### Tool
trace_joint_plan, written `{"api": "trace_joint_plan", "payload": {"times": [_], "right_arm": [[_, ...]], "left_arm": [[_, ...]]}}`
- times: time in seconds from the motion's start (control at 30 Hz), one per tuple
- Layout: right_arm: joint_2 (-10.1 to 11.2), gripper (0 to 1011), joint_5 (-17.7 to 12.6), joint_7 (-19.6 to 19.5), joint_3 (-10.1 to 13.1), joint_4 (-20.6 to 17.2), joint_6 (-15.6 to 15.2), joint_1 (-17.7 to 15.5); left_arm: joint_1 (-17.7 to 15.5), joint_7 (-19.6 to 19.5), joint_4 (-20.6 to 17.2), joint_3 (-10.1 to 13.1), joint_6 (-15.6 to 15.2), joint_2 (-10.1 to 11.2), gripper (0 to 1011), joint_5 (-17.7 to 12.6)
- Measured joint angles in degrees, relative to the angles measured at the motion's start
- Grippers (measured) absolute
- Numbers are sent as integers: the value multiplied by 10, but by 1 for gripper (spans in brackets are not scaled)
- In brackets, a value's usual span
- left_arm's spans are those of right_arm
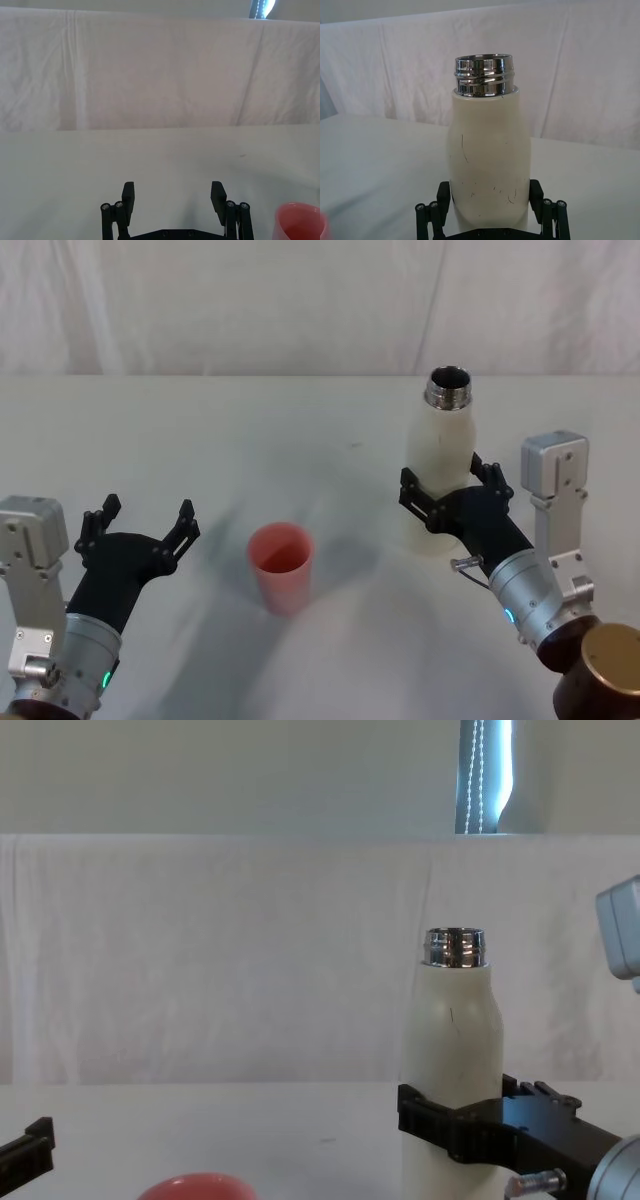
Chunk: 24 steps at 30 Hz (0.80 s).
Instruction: Grasp the thermos with one hand and pour water into the cup lid.
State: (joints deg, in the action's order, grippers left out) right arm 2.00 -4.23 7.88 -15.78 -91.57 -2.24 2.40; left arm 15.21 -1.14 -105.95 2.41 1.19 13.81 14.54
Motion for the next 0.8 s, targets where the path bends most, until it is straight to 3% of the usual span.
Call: {"api": "trace_joint_plan", "payload": {"times": [0.7, 0.8], "right_arm": [[-9, 1002, 1, -2, -3, 47, 0, 37], [-10, 962, 0, -2, -2, 52, 0, 40]], "left_arm": [[0, 0, 0, 0, 0, 0, 1001, 0], [0, 0, 0, 0, 0, 0, 1001, 0]]}}
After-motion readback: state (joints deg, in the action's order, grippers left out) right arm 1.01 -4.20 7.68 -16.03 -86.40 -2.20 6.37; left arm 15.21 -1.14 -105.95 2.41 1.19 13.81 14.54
